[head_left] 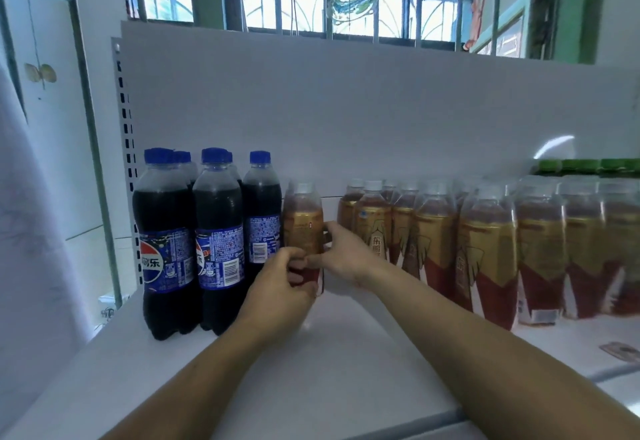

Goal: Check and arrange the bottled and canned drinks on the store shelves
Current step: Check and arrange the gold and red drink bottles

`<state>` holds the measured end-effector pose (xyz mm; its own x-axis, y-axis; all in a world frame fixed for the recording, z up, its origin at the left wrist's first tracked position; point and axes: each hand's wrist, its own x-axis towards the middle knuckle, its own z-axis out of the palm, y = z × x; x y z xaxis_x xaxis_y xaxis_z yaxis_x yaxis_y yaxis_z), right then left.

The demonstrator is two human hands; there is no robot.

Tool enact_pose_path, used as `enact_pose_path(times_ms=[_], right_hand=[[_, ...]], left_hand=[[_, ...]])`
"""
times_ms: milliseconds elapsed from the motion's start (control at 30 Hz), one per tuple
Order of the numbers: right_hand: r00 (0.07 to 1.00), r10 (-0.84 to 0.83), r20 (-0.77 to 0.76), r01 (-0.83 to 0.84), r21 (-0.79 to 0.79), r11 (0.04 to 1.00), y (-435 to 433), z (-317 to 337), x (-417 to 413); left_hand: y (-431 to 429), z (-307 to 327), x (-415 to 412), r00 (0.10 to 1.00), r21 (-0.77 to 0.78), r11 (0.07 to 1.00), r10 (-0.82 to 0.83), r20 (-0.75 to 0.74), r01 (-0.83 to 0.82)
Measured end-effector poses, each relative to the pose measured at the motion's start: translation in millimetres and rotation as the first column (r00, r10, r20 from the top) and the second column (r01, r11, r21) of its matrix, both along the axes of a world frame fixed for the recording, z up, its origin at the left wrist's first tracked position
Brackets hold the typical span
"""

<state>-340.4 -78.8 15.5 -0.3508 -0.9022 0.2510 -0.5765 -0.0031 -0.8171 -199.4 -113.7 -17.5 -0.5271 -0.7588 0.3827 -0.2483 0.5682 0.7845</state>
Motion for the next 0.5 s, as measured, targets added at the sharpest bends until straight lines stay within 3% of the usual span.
enact_pose_path(times_ms=[100, 233, 367, 500], right_hand=[[0.964, -0.093, -0.249, 0.090, -0.026, 0.996, 7, 12, -5], [0.818, -0.372, -0.439, 0.285, -0.253, 0.925, 19, 45, -24], [0.653, -0.372, -0.659, 0.441, -0.067, 0.895, 24, 61, -44], [0.660, -0.363, -0.658, 0.427, -0.069, 0.902, 19, 61, -53]], left_hand=[[4, -1, 0, 0.998, 0.065, 0.997, -0.050, -0.029, 0.052], [4, -1, -3, 0.995, 0.136, 0.986, -0.088, -0.049, 0.094], [5, 2, -6, 0.989, 0.228, 0.964, -0.118, -0.087, 0.135], [6, 8, -11, 0.983, 0.278, 0.943, -0.162, -0.089, 0.181]])
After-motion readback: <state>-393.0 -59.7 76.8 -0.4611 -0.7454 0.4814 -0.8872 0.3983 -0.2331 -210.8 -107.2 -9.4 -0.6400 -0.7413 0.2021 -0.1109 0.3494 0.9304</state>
